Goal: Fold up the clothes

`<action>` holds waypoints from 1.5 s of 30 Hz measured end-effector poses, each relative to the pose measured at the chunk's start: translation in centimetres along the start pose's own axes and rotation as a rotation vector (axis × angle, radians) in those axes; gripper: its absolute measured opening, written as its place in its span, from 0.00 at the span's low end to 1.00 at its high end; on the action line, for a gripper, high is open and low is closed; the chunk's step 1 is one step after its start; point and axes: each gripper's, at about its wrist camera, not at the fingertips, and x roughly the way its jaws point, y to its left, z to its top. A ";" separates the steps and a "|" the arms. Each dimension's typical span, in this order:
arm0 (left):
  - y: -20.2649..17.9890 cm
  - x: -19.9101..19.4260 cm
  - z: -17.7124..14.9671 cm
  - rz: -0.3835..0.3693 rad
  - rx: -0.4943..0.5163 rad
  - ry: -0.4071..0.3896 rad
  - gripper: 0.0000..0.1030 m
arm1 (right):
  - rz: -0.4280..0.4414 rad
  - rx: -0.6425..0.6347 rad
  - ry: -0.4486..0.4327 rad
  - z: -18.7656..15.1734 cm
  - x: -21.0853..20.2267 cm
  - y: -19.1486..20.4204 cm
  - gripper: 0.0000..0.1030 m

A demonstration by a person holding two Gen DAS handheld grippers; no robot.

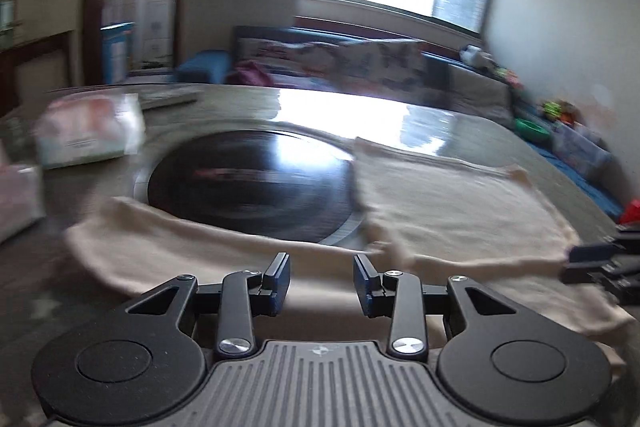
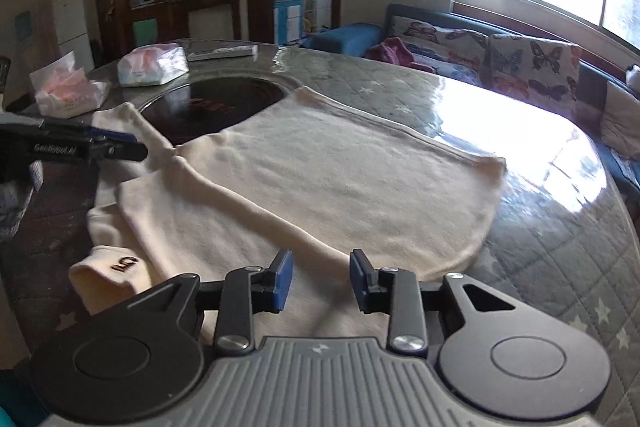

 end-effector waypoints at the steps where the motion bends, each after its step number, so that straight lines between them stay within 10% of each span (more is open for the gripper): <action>1: 1.0 -0.2 0.1 0.057 -0.017 -0.007 0.37 | 0.014 -0.016 -0.001 0.4 0.2 0.5 0.30; 9: 7.9 -0.9 0.6 0.361 -0.186 -0.039 0.40 | 0.105 -0.092 -0.015 2.0 1.5 4.2 0.34; 16: 9.4 1.1 0.8 0.365 -0.227 -0.007 0.37 | 0.099 -0.092 -0.010 1.9 1.2 4.5 0.34; 23: 9.9 1.3 1.1 0.355 -0.273 -0.030 0.06 | 0.068 -0.056 -0.022 1.1 0.0 3.6 0.34; 33: 1.7 -4.5 6.0 -0.012 -0.215 -0.196 0.05 | 0.015 0.062 -0.070 -1.3 -2.8 1.0 0.34; 45: -12.4 -6.7 5.7 -0.464 -0.041 -0.175 0.05 | -0.044 0.179 -0.132 -4.2 -6.1 -1.9 0.34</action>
